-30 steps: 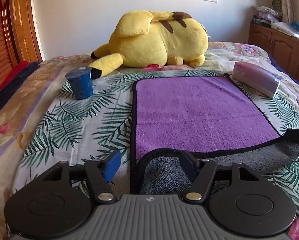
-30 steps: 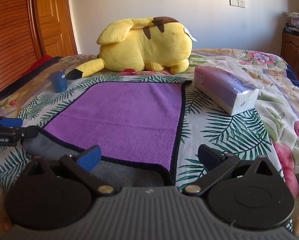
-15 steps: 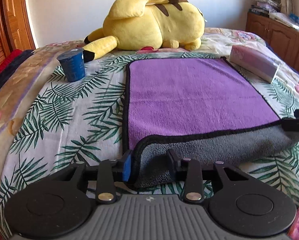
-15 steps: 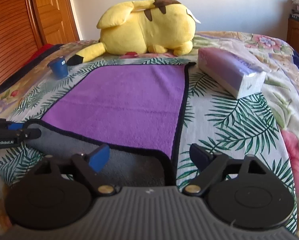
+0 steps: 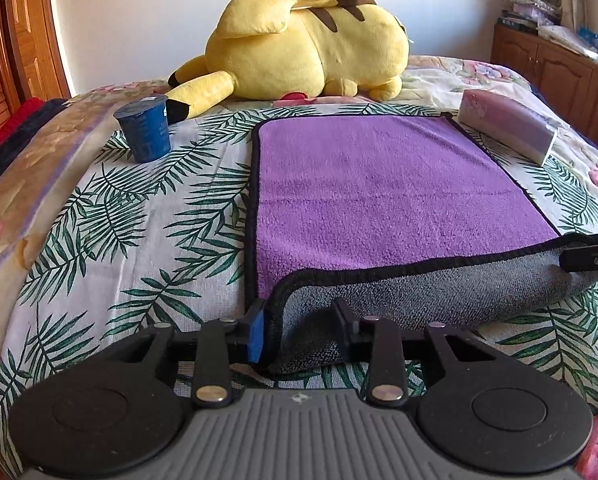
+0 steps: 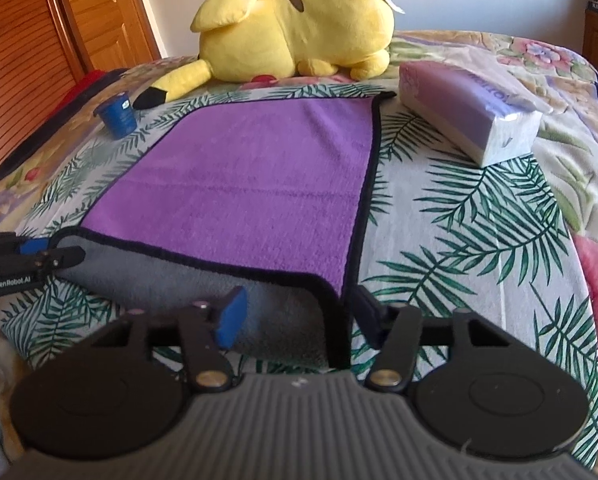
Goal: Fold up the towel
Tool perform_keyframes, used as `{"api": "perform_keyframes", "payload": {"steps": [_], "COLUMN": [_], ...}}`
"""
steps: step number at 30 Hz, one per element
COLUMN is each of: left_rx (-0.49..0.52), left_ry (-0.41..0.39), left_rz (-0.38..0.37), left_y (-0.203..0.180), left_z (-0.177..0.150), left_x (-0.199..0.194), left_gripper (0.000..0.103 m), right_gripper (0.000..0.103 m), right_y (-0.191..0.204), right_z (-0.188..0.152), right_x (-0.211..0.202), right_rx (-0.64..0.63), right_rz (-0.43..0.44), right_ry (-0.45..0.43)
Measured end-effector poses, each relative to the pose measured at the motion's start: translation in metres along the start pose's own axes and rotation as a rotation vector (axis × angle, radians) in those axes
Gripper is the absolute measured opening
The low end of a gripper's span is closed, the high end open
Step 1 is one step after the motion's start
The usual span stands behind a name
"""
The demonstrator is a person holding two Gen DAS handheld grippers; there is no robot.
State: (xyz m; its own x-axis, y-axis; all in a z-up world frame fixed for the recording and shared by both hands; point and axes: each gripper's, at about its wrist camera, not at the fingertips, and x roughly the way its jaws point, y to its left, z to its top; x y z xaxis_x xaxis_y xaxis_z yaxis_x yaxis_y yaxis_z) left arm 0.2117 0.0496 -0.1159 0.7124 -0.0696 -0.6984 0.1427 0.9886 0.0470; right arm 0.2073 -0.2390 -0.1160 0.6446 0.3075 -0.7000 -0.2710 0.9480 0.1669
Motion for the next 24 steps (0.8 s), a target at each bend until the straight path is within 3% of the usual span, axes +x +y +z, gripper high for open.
{"api": "perform_keyframes", "payload": {"steps": [4, 9, 13, 15, 24], "left_rx": [0.001, 0.007, 0.022, 0.022, 0.010], "left_ry": [-0.007, -0.017, -0.019, -0.022, -0.067], "left_rz": [0.003, 0.005, 0.003, -0.001, -0.018], "left_y": [-0.001, -0.002, -0.004, -0.004, -0.004], "left_z": [0.001, 0.002, 0.001, 0.002, 0.007], "left_x": [-0.003, -0.005, -0.006, -0.006, -0.017], "left_gripper": [0.018, 0.015, 0.009, 0.008, 0.006], "right_gripper": [0.041, 0.023, 0.018, 0.008, 0.005], "right_y": [0.000, -0.003, -0.004, -0.004, -0.004], "right_z": [0.001, 0.002, 0.001, 0.001, 0.003], "right_x": [0.000, 0.000, 0.001, 0.000, -0.003], "right_rx": [-0.006, -0.014, -0.021, -0.025, -0.028], "right_rz": [-0.002, -0.006, -0.008, -0.005, 0.003], "right_ry": [0.010, 0.019, 0.024, 0.023, -0.008]}}
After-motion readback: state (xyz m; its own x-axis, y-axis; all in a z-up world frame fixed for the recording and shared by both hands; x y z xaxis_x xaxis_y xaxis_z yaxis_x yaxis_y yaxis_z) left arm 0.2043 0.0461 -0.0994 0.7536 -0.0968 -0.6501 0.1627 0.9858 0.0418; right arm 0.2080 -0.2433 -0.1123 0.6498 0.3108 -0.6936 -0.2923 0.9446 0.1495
